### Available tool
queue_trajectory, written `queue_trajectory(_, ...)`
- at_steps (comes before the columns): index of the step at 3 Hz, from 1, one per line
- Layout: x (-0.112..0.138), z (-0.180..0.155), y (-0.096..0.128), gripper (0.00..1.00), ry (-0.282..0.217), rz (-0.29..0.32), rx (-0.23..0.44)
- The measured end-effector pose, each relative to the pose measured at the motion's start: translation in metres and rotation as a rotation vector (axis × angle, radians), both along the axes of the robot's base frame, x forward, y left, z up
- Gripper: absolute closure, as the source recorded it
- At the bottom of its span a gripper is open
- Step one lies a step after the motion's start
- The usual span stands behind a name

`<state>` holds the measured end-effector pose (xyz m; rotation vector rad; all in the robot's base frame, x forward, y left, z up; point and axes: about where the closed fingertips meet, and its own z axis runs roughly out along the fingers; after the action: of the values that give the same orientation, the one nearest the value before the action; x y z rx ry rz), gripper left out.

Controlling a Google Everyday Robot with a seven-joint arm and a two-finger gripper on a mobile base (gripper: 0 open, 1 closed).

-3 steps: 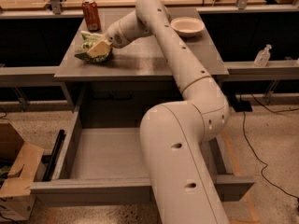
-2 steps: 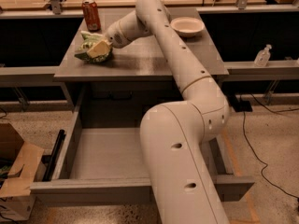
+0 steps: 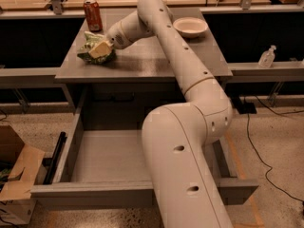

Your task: Place green jalapeno chip bag into top drawer

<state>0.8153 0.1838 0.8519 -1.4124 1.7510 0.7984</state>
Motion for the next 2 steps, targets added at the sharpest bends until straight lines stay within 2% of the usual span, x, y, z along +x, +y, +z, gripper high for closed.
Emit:
queue_trajectory(1, -0.0004, 0.0009, -0.0005, 1.0, 0.0, -0.001, -0.001)
queue_trajectory(2, -0.0004, 0.0015, -0.0005, 1.0, 0.001, -0.001, -0.001)
